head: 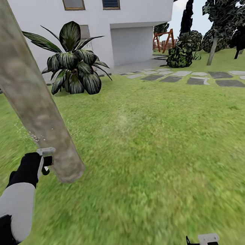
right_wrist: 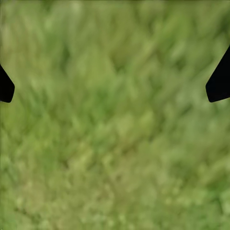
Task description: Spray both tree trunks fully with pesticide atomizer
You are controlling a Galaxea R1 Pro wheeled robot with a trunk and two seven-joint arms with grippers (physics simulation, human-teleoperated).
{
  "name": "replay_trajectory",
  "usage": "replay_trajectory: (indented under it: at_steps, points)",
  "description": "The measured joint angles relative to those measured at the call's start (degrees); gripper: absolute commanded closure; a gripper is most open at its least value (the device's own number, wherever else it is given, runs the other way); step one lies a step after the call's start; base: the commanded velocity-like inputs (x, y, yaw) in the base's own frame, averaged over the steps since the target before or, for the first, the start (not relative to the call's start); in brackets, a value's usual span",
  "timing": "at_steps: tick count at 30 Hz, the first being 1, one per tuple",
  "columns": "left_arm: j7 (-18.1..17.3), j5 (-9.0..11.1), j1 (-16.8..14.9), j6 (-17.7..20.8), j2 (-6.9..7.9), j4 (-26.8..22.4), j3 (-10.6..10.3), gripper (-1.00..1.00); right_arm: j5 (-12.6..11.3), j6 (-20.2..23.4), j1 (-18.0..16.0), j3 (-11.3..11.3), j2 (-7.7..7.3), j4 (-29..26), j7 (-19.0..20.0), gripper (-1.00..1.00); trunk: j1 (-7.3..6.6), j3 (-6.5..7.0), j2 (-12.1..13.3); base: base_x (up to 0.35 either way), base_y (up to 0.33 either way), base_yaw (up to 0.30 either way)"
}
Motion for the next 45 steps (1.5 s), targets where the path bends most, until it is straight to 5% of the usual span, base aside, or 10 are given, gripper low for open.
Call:
replay_trajectory:
  at_steps: [5, 7, 10, 12, 14, 17, 19, 25, 31, 45]
  points:
    - [0.1, 0.3, 1.7, -0.4, 2.21, 0.5, 0.2, 1.0, 0.0, 0.0, 0.0, 0.0, 0.05, 0.0, 0.0, -1.0, 0.0, -0.01, 0.0, 0.0, 0.0, 0.0]
    - [0.0, 0.9, 2.1, -0.4, 1.49, 0.6, 0.1, 1.0, 0.0, 0.0, 0.0, 0.0, 0.08, 0.0, 0.0, -1.0, 0.0, 0.0, 0.0, 0.0, 0.0, 0.0]
    - [0.0, 1.3, 2.1, -0.3, -2.01, 0.1, 0.1, 1.0, 0.0, 0.0, 0.0, 0.0, 0.05, 0.0, 0.0, -1.0, 0.0, 0.0, 0.0, 0.0, 0.0, 0.0]
    - [0.0, 0.6, 2.0, -0.2, -2.31, 0.1, 0.1, 1.0, 0.0, 0.0, 0.0, 0.0, 0.05, 0.0, 0.0, -1.0, 0.0, 0.0, 0.0, 0.0, 0.0, 0.0]
    - [-0.2, 0.2, 2.0, -0.3, -1.51, 0.1, 0.4, 1.0, 0.0, 0.0, 0.0, 0.0, 0.02, 0.0, 0.0, -1.0, 0.0, 0.0, 0.0, 0.0, 0.0, 0.0]
    - [0.0, -0.1, 2.2, -0.5, 2.86, 0.6, 0.6, 1.0, 0.0, 0.0, 0.0, 0.0, 0.01, 0.0, 0.0, -1.0, 0.0, 0.0, 0.0, 0.0, 0.0, 0.0]
    - [0.1, 0.4, 2.7, -0.7, 3.9, 0.9, 0.5, 1.0, 0.0, 0.0, 0.0, 0.0, 0.04, 0.0, 0.0, -1.0, 0.0, 0.0, 0.0, 0.0, 0.0, 0.0]
    - [0.3, 1.1, 4.1, -0.8, -0.65, 0.5, 0.7, 1.0, 0.0, 0.0, 0.0, 0.0, 0.07, 0.0, 0.0, -1.0, 0.0, 0.0, 0.0, 0.0, 0.0, 0.0]
    - [0.1, 0.7, 4.3, -1.0, 2.11, 1.0, 3.3, 1.0, 0.0, 0.0, 0.0, 0.0, 0.18, 0.0, 0.0, -1.0, 0.0, 0.0, 0.0, 0.0, 0.0, 0.032]
    - [-0.5, 1.1, 4.4, -1.2, -0.77, 1.1, 3.7, 1.0, 0.0, 0.0, 0.0, 0.0, 0.09, 0.0, 0.0, -1.0, 0.0, 0.0, 0.0, 0.217, 0.0, 0.073]
